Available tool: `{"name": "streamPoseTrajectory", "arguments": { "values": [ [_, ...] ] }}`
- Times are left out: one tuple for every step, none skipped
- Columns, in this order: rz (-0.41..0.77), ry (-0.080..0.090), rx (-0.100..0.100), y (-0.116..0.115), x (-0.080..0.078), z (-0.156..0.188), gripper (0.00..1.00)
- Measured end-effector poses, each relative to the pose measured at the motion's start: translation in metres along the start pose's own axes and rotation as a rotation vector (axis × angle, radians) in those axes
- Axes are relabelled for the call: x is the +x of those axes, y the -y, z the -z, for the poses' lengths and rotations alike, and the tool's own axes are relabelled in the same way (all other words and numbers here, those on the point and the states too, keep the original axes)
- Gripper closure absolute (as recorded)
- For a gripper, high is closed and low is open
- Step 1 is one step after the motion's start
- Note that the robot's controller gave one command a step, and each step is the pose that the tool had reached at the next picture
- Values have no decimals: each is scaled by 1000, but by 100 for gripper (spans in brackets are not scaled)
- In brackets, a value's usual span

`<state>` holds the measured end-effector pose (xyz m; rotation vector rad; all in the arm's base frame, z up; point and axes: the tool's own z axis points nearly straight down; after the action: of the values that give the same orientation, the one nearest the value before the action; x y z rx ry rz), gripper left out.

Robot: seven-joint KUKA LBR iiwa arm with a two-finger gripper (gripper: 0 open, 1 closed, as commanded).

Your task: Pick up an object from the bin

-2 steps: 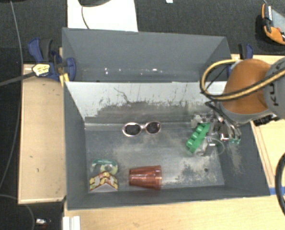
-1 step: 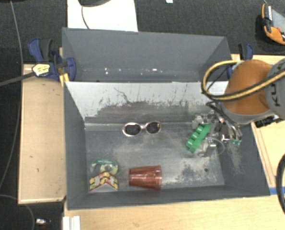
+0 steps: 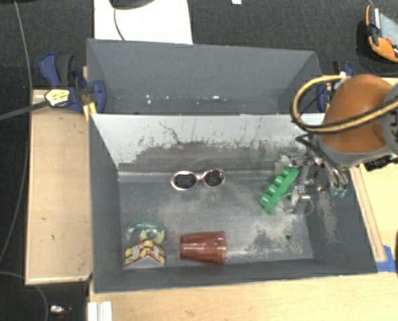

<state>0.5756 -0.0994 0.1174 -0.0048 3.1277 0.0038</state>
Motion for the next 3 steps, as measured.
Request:
{"name": "streamPoseTrajectory", "arguments": {
  "values": [
    [-70,0,-3,1,5,-47,0],
    [-45,9,0,8,0,-25,0],
    [-59,-4,-3,7,4,-7,0]
  ]
}}
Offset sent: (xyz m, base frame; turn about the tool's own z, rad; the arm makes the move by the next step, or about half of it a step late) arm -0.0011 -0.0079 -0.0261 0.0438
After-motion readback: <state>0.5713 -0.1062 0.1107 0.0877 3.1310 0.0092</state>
